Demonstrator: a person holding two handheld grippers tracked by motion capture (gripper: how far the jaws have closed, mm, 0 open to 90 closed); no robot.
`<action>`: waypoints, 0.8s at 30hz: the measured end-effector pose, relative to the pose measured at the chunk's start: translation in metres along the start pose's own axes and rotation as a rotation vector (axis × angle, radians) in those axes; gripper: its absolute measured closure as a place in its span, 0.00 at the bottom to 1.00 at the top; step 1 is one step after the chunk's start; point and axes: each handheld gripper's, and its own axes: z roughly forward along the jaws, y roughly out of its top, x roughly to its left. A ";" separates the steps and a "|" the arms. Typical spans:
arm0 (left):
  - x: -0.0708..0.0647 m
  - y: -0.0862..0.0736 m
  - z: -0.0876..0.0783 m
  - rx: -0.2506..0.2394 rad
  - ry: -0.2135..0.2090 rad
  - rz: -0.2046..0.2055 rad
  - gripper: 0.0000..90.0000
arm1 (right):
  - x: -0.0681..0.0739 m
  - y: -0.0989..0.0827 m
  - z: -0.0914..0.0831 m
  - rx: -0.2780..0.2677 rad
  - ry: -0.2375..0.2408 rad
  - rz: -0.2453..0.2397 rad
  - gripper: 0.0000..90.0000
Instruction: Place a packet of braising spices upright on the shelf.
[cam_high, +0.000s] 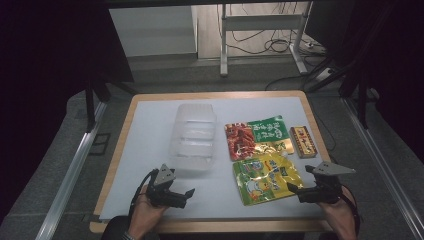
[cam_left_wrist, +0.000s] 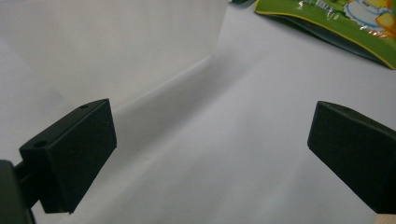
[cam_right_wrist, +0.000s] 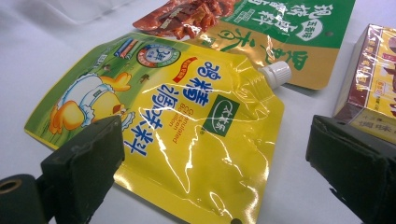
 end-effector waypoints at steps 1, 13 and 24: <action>0.000 0.000 0.000 0.000 0.000 0.000 0.01 | 0.000 0.000 0.000 -0.001 -0.002 0.000 0.05; -0.013 0.013 0.005 0.003 -0.053 0.034 0.24 | -0.001 0.000 0.000 0.002 -0.002 -0.003 0.05; -0.023 0.022 0.015 -0.013 -0.113 0.039 0.42 | -0.002 0.000 0.000 -0.004 0.006 0.012 0.05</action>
